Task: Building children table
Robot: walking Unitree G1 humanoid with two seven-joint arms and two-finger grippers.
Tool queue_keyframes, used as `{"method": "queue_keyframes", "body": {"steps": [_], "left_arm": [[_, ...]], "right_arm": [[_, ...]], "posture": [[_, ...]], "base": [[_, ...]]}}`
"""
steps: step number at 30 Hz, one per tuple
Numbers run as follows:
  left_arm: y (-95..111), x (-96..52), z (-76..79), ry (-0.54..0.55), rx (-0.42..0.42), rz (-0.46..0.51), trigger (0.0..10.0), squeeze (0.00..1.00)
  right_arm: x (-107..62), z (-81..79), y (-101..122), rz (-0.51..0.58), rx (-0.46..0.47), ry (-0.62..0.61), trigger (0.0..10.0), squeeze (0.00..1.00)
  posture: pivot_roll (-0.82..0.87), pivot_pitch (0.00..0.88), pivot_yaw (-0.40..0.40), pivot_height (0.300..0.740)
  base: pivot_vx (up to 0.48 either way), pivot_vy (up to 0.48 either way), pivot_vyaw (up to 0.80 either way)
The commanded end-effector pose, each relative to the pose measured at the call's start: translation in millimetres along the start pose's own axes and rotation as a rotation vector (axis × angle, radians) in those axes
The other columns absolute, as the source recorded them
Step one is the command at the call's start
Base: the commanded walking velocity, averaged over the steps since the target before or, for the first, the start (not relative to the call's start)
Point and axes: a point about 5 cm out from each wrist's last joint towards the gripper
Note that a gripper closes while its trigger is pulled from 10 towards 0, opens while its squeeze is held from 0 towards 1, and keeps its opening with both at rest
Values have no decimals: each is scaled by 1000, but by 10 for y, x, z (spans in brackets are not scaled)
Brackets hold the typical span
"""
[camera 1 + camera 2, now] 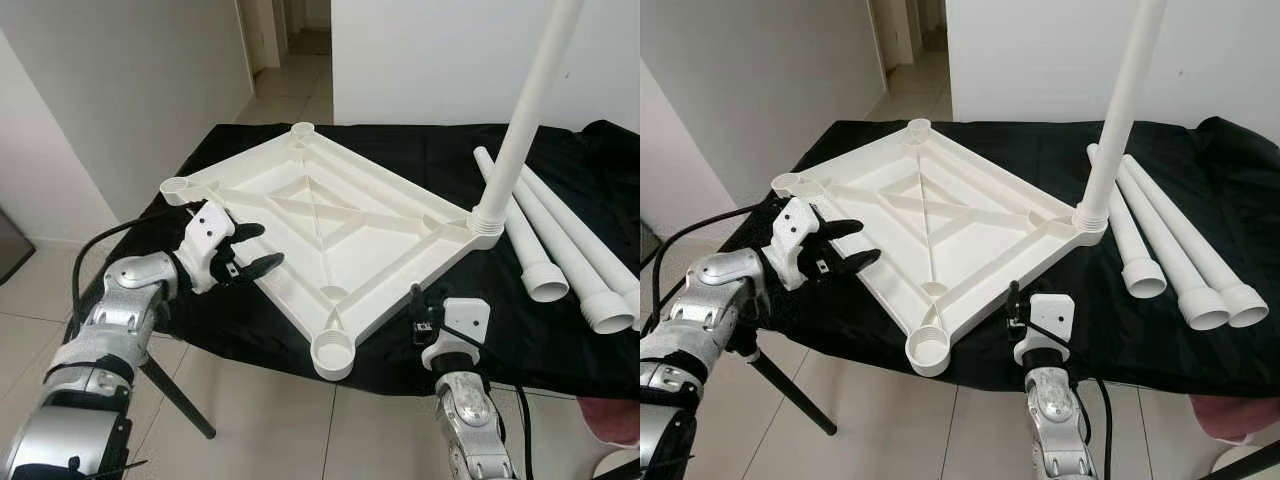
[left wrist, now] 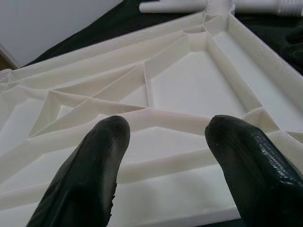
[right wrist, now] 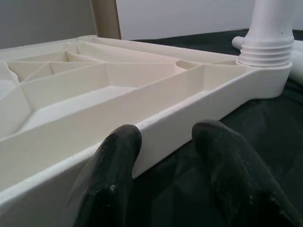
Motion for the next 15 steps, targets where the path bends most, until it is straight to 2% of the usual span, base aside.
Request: {"method": "queue_keyframes", "body": {"steps": [1, 2, 6, 8, 9, 14, 15], "left_arm": [[-14, -47, -33, 68, -35, 4, 10000, 0], [12, -28, -39, 110, -75, 31, 10000, 0], [20, -23, -47, 147, -96, 43, 10000, 0], [19, -41, -14, 201, -159, 59, 10000, 0], [19, -41, -14, 201, -159, 59, 10000, 0], [-27, -80, 244, 203, -246, 32, 10000, 0], [-27, -80, 244, 203, -246, 32, 10000, 0]], "right_arm": [[-28, -3, -17, -11, 1, 10, 10000, 0], [-34, 27, -11, -17, -18, 10, 10000, 0], [-36, 50, 1, -16, -28, 3, 10000, 0], [-63, 98, 12, -23, -40, -11, 10000, 0], [-63, 98, 12, -23, -40, -11, 10000, 0], [-159, 152, 38, -38, -47, 4, 10000, 0], [-159, 152, 38, -38, -47, 4, 10000, 0]], "posture": [[68, 160, 111, 740], [63, 160, 99, 740], [63, 160, 99, 740], [50, 166, 86, 740], [50, 166, 86, 740], [45, 170, 70, 740], [45, 170, 70, 740]], "base": [[0, 0, 0], [0, 0, 0], [0, 0, 0], [0, 0, 0], [0, 0, 0], [0, 0, 0], [0, 0, 0]]}}
Point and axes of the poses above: a point about 5 cm out from each wrist's last joint towards the gripper, its own x axis pointing out of the wrist towards the gripper, its own y axis along the axis of the wrist's last joint, z = x × y, and after that the axes turned 6 degrees about x, right-handed
